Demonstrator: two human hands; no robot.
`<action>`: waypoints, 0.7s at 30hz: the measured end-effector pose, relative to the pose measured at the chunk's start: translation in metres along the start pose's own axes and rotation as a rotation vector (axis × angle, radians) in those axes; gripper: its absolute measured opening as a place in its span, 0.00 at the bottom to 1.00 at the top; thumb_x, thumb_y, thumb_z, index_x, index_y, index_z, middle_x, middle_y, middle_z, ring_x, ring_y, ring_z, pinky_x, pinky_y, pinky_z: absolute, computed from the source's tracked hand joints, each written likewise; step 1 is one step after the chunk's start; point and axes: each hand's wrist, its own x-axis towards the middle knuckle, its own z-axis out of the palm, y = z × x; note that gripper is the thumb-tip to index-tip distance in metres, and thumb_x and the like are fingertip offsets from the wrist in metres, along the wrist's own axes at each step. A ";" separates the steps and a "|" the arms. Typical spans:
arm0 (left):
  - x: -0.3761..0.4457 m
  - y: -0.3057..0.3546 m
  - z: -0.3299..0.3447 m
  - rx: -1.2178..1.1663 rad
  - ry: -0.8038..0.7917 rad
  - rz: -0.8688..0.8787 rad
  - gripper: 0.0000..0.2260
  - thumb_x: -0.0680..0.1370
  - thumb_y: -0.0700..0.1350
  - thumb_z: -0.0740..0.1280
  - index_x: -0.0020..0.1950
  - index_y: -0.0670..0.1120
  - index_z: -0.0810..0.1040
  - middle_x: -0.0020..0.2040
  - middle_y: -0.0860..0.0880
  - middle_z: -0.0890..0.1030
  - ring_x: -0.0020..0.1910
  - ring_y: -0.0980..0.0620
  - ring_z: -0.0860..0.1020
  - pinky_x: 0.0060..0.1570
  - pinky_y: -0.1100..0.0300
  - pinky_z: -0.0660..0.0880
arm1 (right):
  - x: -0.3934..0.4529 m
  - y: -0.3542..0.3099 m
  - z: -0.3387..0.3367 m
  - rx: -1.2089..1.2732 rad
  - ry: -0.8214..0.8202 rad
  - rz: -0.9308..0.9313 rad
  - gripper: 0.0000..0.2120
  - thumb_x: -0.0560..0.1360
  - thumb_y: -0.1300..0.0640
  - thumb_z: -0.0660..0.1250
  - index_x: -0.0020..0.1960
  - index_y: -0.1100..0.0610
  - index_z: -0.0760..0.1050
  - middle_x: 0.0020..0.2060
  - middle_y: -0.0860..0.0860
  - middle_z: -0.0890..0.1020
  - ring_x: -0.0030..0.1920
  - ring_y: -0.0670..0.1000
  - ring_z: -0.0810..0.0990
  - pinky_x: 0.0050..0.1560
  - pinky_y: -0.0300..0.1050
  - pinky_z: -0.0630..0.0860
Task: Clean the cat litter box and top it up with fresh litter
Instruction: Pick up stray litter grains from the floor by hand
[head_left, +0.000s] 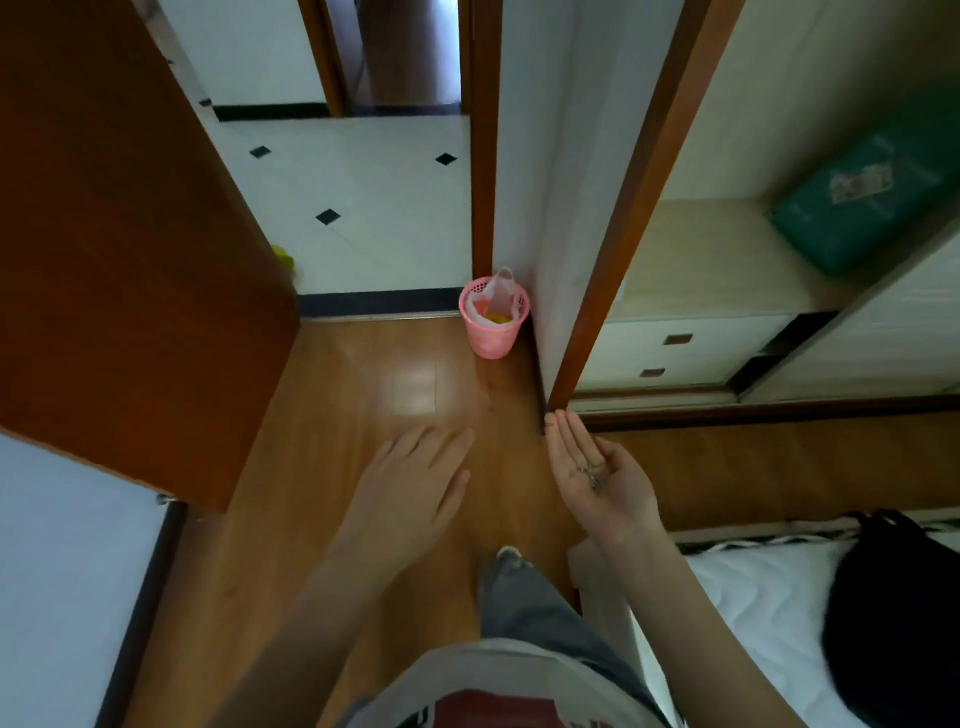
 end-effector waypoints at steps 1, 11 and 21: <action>0.024 -0.004 -0.005 0.004 0.019 -0.014 0.20 0.80 0.52 0.53 0.65 0.48 0.78 0.59 0.50 0.81 0.58 0.50 0.79 0.55 0.54 0.77 | 0.013 -0.012 0.020 -0.018 -0.011 -0.003 0.19 0.82 0.58 0.52 0.58 0.70 0.75 0.54 0.66 0.81 0.54 0.64 0.79 0.65 0.54 0.70; 0.219 -0.063 -0.026 0.036 0.126 -0.058 0.22 0.80 0.52 0.52 0.60 0.44 0.81 0.56 0.45 0.83 0.54 0.45 0.82 0.54 0.50 0.78 | 0.131 -0.084 0.179 -0.072 -0.058 0.001 0.19 0.83 0.53 0.55 0.58 0.68 0.76 0.54 0.64 0.82 0.55 0.62 0.81 0.59 0.56 0.74; 0.366 -0.175 0.031 -0.013 0.136 0.040 0.19 0.79 0.49 0.55 0.55 0.42 0.82 0.51 0.45 0.84 0.49 0.45 0.83 0.51 0.52 0.79 | 0.300 -0.090 0.267 -0.061 0.026 -0.010 0.23 0.82 0.58 0.53 0.47 0.72 0.81 0.52 0.65 0.82 0.50 0.63 0.83 0.57 0.55 0.76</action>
